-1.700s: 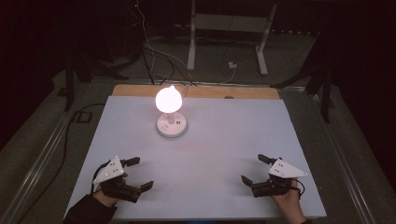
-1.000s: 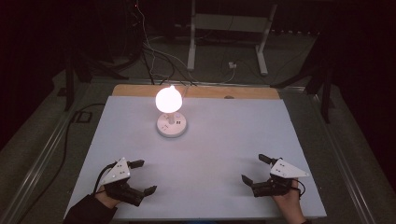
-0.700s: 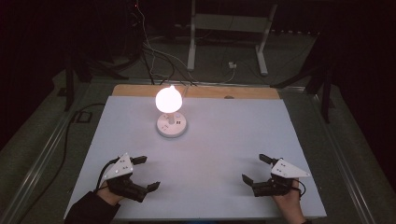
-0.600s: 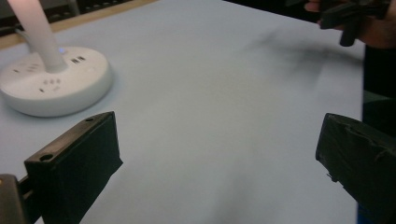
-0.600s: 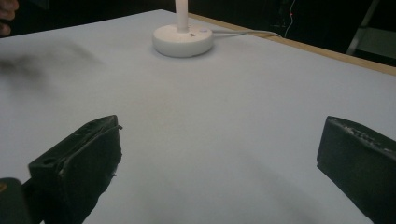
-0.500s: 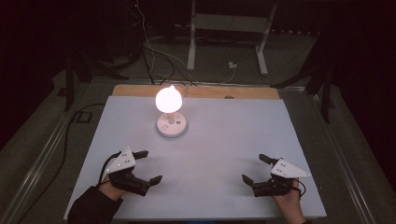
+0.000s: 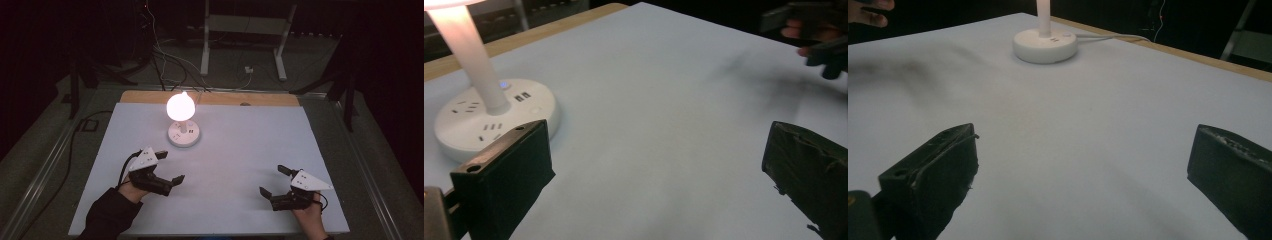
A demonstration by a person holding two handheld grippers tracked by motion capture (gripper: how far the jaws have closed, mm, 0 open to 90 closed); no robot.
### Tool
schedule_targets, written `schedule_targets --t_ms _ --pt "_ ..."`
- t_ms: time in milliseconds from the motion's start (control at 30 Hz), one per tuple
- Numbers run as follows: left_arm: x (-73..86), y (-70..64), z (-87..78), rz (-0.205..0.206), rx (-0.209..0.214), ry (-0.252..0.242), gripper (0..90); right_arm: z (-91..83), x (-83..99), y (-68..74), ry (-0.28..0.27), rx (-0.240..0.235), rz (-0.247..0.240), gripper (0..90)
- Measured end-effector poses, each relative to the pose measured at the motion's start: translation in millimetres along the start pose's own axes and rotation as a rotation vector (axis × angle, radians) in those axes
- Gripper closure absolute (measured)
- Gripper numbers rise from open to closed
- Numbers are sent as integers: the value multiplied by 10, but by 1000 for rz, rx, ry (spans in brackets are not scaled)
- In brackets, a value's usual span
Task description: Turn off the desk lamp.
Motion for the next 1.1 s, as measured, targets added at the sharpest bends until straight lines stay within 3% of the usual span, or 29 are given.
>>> schedule_targets --t_ms 167,367,400,500,833,867,1100 --pt "-69 56 92 -19 -44 -6 4 -1 -4 3 -1 -2 1 0" --pt "-139 100 179 -30 -69 -11 4 -11 -11 2 -7 2 -4 0" --pt "-158 126 219 -45 -101 -14 4 -15 -18 6 -13 1 0 0" --pt "-177 167 277 -58 -134 -13 4 -14 -19 13 -11 -1 -4 0" --pt "-235 224 451 -90 -180 -22 4 -12 -13 7 -10 -1 -2 0" --pt "-230 246 490 -88 -206 -12 4 -13 -13 6 -10 -1 -2 0" --pt "-239 375 624 -76 -265 -2 4 -11 -11 4 -11 -3 1 0"
Point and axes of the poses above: each handheld gripper's, and its own axes: z roughly forward along the jaws, x roughly out of its underside, y roughly to its left, the point moved 6 cm from there along z, roughly forward along the jaws, and after that the axes turned 9 degrees about -z, right-handed, at the moved point
